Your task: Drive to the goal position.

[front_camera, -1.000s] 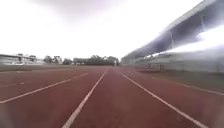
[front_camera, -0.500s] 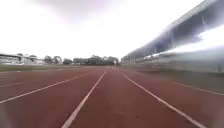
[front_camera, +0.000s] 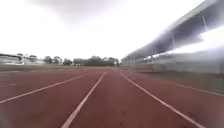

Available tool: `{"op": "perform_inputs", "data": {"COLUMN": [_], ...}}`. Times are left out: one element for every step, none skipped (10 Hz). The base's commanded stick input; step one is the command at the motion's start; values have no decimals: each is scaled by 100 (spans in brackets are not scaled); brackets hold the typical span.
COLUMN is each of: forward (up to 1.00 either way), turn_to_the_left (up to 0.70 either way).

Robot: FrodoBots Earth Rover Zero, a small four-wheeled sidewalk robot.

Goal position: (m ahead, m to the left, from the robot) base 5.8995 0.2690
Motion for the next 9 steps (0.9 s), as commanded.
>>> {"op": "perform_inputs", "data": {"forward": [45, 45, 45, 45, 45, 45, 45, 45, 45], "turn_to_the_left": [0, 0, 0, 0, 0, 0, 0, 0, 0]}}
